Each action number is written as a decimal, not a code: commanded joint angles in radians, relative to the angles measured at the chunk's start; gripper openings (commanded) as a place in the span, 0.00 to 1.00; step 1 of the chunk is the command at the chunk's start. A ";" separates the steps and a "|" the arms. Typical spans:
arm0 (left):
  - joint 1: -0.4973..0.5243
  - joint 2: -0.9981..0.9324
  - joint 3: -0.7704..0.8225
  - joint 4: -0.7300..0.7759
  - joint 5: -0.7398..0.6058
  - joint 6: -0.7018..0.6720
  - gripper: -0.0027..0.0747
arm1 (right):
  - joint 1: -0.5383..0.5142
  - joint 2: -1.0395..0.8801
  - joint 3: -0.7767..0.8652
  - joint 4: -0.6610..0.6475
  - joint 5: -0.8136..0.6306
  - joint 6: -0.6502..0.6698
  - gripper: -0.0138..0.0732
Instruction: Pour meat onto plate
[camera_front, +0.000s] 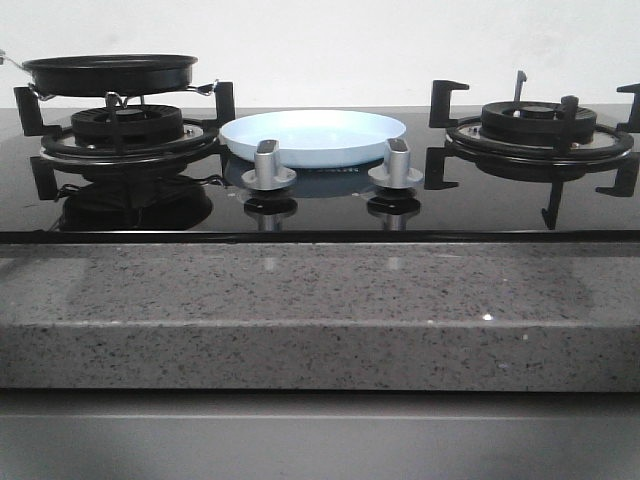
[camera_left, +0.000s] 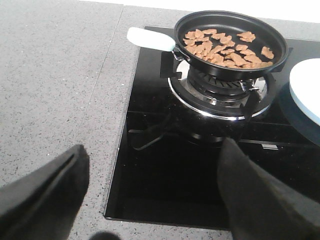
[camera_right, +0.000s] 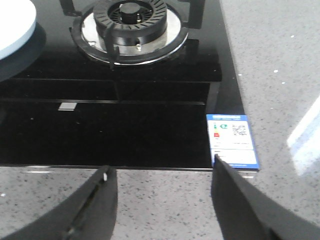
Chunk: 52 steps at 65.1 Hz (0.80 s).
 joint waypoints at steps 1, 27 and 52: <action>-0.002 0.001 -0.028 -0.005 -0.078 0.002 0.72 | 0.000 0.026 -0.067 0.030 -0.030 -0.004 0.67; -0.069 0.001 -0.028 -0.045 -0.078 0.015 0.72 | 0.115 0.310 -0.341 0.201 0.122 -0.254 0.67; -0.223 0.001 -0.028 -0.041 -0.078 0.015 0.72 | 0.270 0.728 -0.712 0.170 0.248 -0.238 0.67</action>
